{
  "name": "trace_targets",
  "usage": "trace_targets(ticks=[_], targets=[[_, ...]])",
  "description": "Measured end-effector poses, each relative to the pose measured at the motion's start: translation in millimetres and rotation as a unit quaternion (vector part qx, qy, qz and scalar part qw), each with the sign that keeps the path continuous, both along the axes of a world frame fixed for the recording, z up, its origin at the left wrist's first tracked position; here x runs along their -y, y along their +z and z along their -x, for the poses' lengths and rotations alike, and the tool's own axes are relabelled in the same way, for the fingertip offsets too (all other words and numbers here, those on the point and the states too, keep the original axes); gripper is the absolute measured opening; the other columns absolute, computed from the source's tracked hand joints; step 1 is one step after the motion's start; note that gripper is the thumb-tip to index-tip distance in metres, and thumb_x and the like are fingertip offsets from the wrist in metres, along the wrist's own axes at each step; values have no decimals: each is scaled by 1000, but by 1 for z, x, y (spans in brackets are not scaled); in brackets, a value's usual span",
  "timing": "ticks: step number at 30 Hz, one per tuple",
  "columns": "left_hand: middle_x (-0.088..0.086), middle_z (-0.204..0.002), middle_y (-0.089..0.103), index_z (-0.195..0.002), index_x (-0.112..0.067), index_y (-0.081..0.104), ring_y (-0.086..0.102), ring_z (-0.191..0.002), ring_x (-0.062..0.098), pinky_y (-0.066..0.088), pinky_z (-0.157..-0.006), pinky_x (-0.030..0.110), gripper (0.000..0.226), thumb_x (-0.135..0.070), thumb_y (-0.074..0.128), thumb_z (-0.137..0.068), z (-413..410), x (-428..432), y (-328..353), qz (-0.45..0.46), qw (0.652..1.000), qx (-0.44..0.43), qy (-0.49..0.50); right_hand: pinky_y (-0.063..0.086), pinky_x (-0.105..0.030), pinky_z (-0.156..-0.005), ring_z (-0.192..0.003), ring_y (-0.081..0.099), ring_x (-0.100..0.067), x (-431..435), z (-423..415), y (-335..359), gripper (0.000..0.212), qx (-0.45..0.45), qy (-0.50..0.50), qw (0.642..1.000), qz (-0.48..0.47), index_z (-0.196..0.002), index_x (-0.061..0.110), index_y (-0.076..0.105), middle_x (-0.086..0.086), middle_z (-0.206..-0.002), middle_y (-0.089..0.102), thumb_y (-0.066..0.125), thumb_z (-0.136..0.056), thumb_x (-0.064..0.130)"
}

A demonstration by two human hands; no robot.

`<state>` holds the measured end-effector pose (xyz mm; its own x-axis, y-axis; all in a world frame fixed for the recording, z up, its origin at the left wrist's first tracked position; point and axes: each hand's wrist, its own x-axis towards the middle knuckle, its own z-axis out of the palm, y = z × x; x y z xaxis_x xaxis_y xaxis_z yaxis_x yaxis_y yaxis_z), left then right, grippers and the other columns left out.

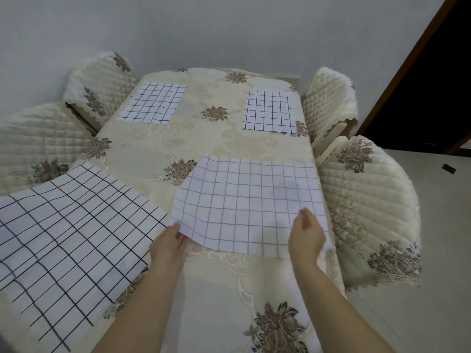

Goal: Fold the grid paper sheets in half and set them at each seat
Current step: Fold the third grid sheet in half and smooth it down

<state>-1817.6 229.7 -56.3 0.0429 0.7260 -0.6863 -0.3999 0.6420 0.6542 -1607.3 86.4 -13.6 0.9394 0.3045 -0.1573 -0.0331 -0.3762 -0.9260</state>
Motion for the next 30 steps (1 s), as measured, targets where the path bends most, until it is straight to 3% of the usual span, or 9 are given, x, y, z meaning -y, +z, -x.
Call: trace_targets(ticks=[4, 7, 10, 13, 16, 19, 21, 24, 30], targets=[[11, -97, 69, -104, -2, 64, 66, -86, 17, 57, -63, 23, 13, -5, 58, -92, -12, 10, 15, -44, 999, -3, -29, 41, -29, -105, -124, 54, -18, -45, 52, 11, 37, -39, 234, 971, 13, -130, 6, 57, -7, -132, 60, 49, -97, 22], [22, -103, 69, -102, 3, 68, 69, -93, 25, 58, -78, 30, 17, -6, 61, -90, -20, 13, 16, -94, 993, -46, -60, 40, -41, -102, -120, 52, -34, -70, 82, 19, 44, -78, 321, 943, 28, -121, -10, 54, -24, -127, 57, 52, -96, 26], [26, -98, 71, -86, -2, 75, 68, -92, 28, 54, -88, 40, 17, -14, 64, -87, -25, 16, 18, -155, 976, -83, -126, 44, -31, -92, -112, 59, -24, -89, 96, 20, 48, -115, 340, 933, 40, -119, 3, 60, -10, -118, 65, 59, -90, 40], [13, -90, 76, -87, -16, 78, 69, -89, 21, 53, -87, 42, 17, -25, 64, -86, -31, 22, 22, -205, 950, -125, -202, 46, -30, -70, -78, 60, -22, -100, 99, 16, 38, -78, 300, 950, 43, -88, 4, 63, -9, -82, 65, 67, -82, 41], [7, -90, 77, -87, -23, 79, 65, -84, 14, 53, -85, 38, 14, -25, 65, -87, -38, 31, 27, -227, 933, -127, -249, 37, -29, -54, -57, 44, -17, -102, 90, 12, 32, -42, 236, 969, 58, -64, 11, 47, -4, -61, 47, 66, -80, 31], [3, -98, 76, -97, -15, 77, 69, -97, 11, 51, -92, 29, 20, -5, 62, -88, -45, 37, 33, -226, 941, -96, -231, 32, -27, -49, -51, 38, -16, -100, 74, 7, 29, -41, 179, 980, 72, -56, 12, 38, 0, -56, 43, 54, -81, 15], [2, -99, 75, -98, -12, 76, 68, -101, 13, 50, -96, 31, 21, -2, 62, -86, -47, 35, 31, -212, 952, -116, -185, 25, -26, -47, -49, 31, -14, -95, 61, 6, 35, -42, 147, 986, 62, -53, 15, 30, 4, -53, 35, 50, -81, 8], [5, -100, 74, -96, -11, 74, 67, -101, 18, 50, -98, 34, 18, -3, 62, -85, -53, 30, 23, -176, 959, -162, -150, 20, -27, -50, -53, 24, -16, -81, 36, 4, 40, -56, 97, 994, 18, -54, 17, 24, 3, -53, 27, 51, -82, 9], [10, -118, 66, -120, -6, 64, 61, -111, 26, 46, -102, 38, 33, -5, 60, -87, -74, 33, 4, -126, 958, -182, -181, 19, -27, -53, -56, 22, -18, -43, -13, -7, 37, -90, 11, 995, -37, -58, 17, 27, -1, -57, 24, 55, -81, 12]])
